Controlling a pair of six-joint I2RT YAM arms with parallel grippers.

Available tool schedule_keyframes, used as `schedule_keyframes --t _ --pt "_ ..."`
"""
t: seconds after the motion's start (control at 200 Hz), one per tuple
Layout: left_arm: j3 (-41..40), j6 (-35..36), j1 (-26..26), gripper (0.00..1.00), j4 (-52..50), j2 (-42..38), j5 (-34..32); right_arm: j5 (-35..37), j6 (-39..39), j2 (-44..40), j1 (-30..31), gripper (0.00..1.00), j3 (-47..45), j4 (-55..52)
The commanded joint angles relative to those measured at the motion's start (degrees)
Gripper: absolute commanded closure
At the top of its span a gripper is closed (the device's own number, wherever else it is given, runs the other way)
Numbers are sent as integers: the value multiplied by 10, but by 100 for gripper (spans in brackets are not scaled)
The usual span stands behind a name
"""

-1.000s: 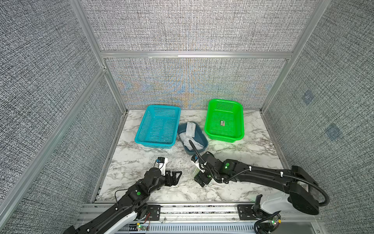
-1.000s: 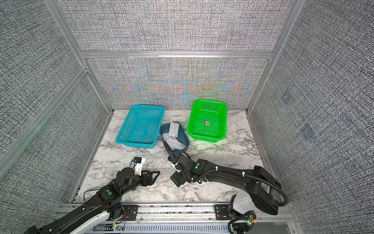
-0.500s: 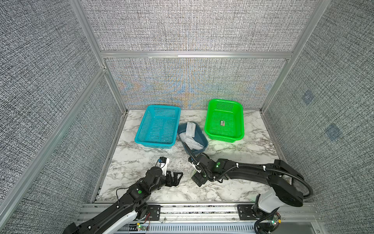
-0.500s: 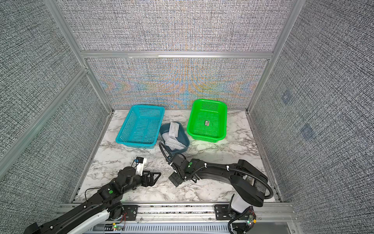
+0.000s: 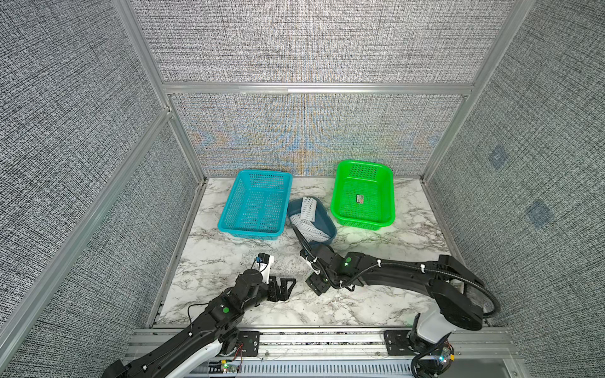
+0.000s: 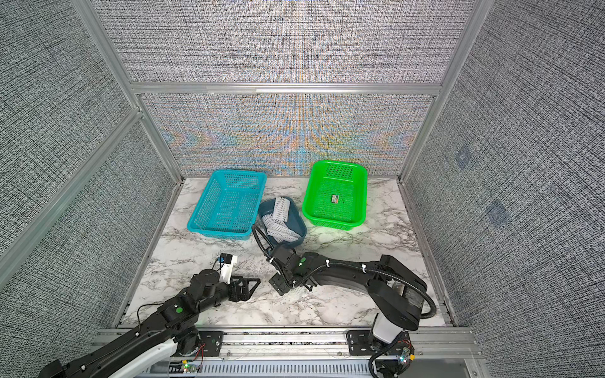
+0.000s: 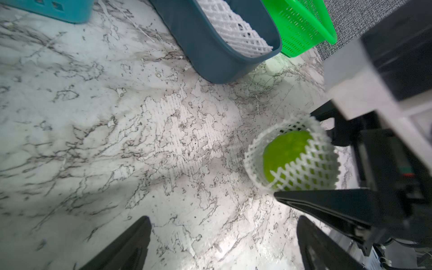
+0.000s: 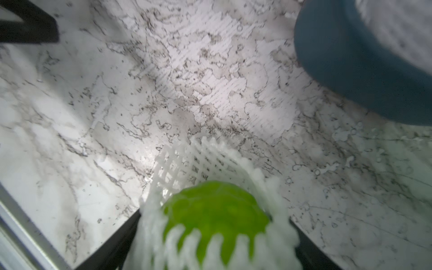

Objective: Sleeve custard apples in foam nets
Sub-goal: Pick up the custard apple from the center of the board.

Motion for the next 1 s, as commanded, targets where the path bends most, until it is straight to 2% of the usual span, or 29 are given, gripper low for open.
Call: schedule_keyframes --t 0.0,0.515,0.715,0.885,0.995 --pt "11 15 1 2 21 11 0 3 6 -19 -2 23 16 -26" --pt "96 73 0 1 41 97 27 -25 39 -97 -68 24 4 -87" --pt "116 96 0 1 68 142 61 38 36 -128 -91 24 4 -150" --pt "128 110 0 1 76 161 63 42 7 -197 -154 24 6 -165" --pt "133 121 0 1 84 172 60 46 -37 -207 -210 23 39 -175"
